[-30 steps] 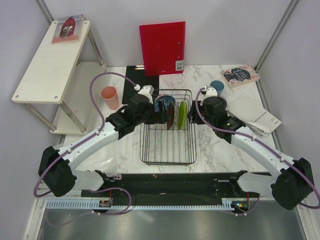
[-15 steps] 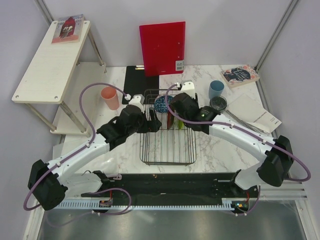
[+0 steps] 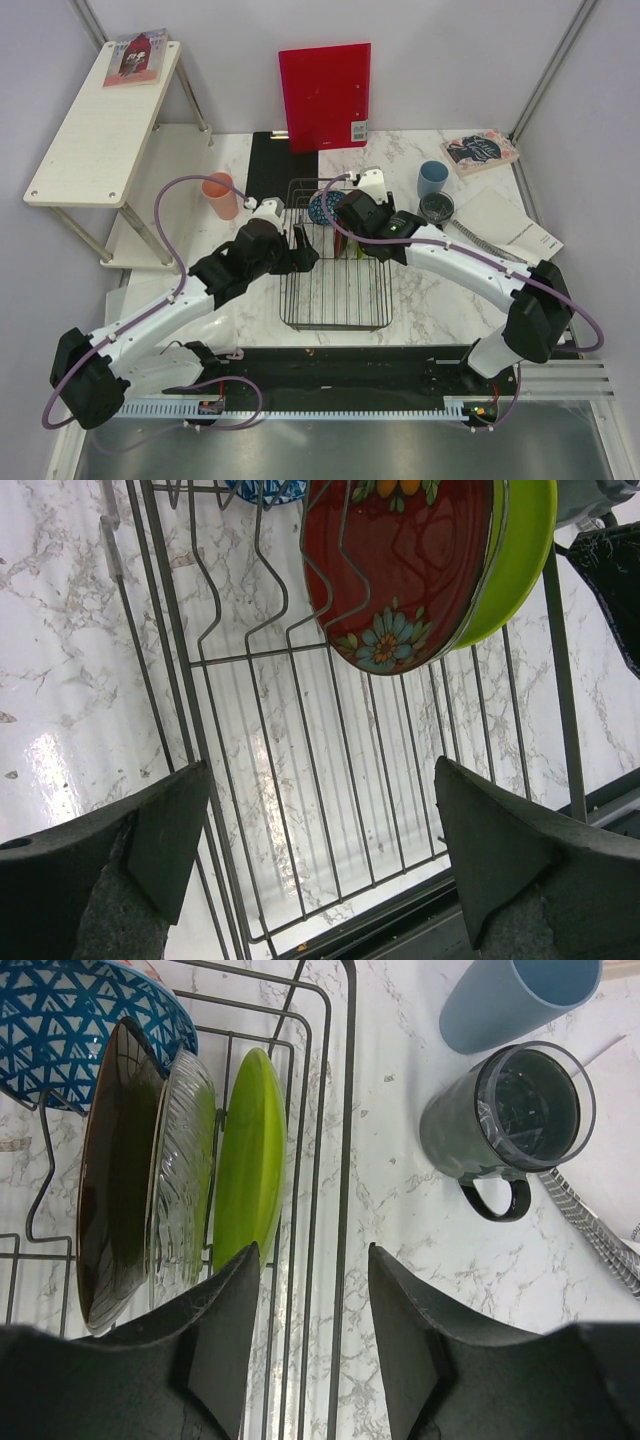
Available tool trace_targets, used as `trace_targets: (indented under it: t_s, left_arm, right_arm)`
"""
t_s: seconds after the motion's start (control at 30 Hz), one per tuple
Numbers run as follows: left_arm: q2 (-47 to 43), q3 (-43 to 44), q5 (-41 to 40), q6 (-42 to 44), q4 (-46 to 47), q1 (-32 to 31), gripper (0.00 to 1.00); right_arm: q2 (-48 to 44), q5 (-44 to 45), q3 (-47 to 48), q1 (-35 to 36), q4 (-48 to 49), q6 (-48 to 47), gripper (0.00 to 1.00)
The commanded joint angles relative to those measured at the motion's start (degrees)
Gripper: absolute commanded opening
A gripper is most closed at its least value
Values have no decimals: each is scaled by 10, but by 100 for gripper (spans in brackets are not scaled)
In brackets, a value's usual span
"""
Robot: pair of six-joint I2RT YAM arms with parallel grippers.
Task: Unload the mixed dishes from the dish rack
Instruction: Pick up the plate from the dish rack.
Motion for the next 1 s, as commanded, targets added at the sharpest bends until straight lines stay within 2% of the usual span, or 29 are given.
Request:
trace_targets:
  t_s: [0.0,0.43,0.53,0.67,0.83,0.97]
  left_arm:
    - [-19,-12,0,-24,10,-3,99]
    - [-29,-39,12,-45,10,-4,99]
    - [-34,-43,10,-50,9,-3,99]
    - [-36,-53,8,-58,11,-4,99]
    - [-40,-72,8,-76,23,-4,99]
    - [-47,-91,15,-87,44,-3,99]
  right_arm:
    - [9,-6,13,1,13,15,55]
    - [23,-53,-78,2,103,43,51]
    - [24,-41,-99,0,127,47,47]
    - [17,-27,-133,0,171,55,34]
    - [-8,-8,-192,1,245,72,28]
    - [-20,10,-217,2,269,87,19]
